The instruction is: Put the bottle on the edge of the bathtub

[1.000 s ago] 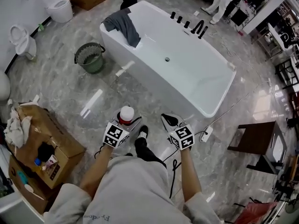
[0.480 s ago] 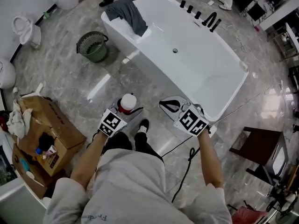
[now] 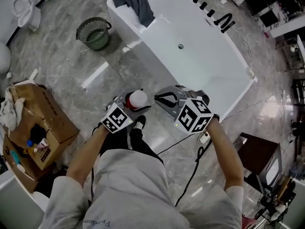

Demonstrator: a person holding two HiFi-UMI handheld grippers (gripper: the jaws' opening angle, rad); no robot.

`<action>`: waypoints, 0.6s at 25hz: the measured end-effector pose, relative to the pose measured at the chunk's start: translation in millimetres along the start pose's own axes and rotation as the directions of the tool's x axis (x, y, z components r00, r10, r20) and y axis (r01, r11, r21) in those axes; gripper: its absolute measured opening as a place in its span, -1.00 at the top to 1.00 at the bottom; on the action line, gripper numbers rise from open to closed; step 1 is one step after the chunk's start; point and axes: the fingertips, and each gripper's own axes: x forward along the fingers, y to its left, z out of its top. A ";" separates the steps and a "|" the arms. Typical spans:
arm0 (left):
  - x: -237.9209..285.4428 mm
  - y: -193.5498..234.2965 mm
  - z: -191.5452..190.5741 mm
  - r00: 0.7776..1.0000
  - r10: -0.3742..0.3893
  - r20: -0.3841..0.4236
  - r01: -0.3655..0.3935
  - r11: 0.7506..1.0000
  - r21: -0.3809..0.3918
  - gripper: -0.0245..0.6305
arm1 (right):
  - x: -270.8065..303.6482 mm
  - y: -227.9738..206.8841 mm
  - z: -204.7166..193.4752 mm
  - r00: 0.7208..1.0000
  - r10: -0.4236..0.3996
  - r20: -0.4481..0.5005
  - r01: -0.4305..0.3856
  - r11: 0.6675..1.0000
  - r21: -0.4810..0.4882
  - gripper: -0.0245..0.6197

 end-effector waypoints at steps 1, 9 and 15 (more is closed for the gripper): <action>3.6 0.6 0.3 1.000 -0.007 0.007 0.007 1.000 -0.004 -0.17 | 1.2 -0.9 2.2 1.000 0.023 -0.009 -0.023 1.000 -0.013 0.90; 15.4 3.1 -7.0 0.998 -0.058 -0.017 0.058 0.998 0.027 -0.17 | 29.8 -1.7 21.3 0.976 0.208 -0.056 -0.211 0.976 -0.045 0.12; 22.7 0.2 -16.4 0.995 -0.097 -0.032 0.098 0.994 0.043 -0.17 | 74.8 11.7 10.0 0.942 0.288 -0.171 -0.307 0.947 -0.094 0.09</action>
